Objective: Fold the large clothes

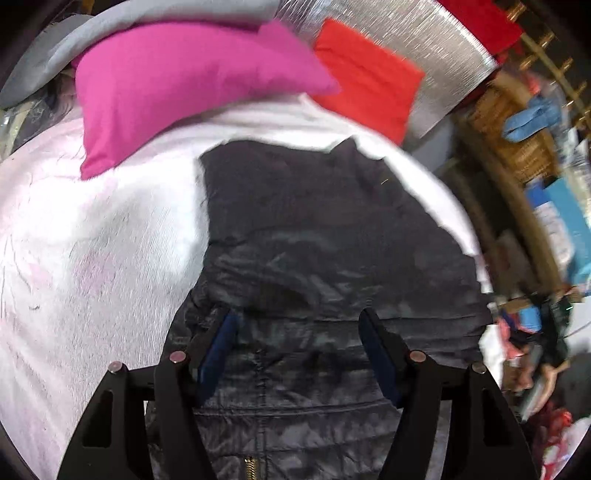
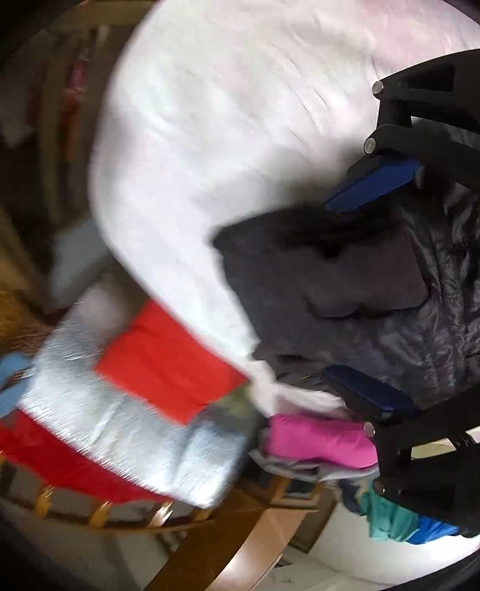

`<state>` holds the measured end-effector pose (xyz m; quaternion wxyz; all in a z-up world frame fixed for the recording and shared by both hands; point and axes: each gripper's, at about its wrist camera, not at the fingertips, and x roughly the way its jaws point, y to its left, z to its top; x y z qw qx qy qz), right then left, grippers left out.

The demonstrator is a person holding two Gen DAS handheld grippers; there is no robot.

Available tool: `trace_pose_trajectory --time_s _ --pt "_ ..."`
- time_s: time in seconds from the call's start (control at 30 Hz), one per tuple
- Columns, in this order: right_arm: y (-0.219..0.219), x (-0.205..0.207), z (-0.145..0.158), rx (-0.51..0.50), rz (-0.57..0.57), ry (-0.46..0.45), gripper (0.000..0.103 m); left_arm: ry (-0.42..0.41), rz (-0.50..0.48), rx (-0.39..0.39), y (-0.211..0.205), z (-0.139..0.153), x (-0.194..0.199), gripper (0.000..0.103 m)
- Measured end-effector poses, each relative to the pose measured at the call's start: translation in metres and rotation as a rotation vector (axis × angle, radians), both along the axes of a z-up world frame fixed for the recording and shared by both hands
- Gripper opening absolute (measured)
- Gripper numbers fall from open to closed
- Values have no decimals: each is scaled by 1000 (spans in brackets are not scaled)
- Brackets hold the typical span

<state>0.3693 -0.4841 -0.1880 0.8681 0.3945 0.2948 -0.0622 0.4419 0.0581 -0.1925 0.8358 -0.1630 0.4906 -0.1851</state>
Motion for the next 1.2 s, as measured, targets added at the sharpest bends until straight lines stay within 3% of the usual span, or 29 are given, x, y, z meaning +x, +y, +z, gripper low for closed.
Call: trace_pose_trajectory --time_s 0.1,0.33,0.4,0.5,0.57,0.6,0.73,0.83,0.93,1.03,1.1,1.13,1.17,1.2 --pt "-9 2 -13 77 28 25 88 -13 41 -2 8 1 6 74" --pt "-10 34 -62 93 102 140 86 121 150 -71 37 -46 39 74" --pt "-6 45 -71 85 133 165 84 148 145 -135 39 -57 44 74" --pt "8 55 -70 3 177 193 70 156 153 -176 36 -66 49 74" --pt "18 59 -66 -46 206 199 48 153 132 -188 31 -69 51 74" --pt "21 58 -64 -75 209 205 46 148 130 -182 27 -69 52 72" --pt "28 44 -40 -152 188 153 32 104 124 -165 21 -61 52 41" --pt "27 31 -20 -148 151 76 29 42 116 -185 20 -43 46 36" --pt "24 28 -23 -143 132 75 28 22 117 -123 17 -40 44 36" --pt "25 41 -56 -136 151 202 30 120 123 -69 14 -62 52 41" --pt "21 37 -60 -82 141 187 35 138 133 -66 13 -62 52 42" --pt "17 33 -55 -44 137 175 40 137 135 -60 13 -58 51 43" --pt "14 30 -50 -29 133 167 57 130 137 -58 13 -53 51 45" --pt "10 26 -43 -20 121 142 68 123 140 -66 15 -49 49 49"
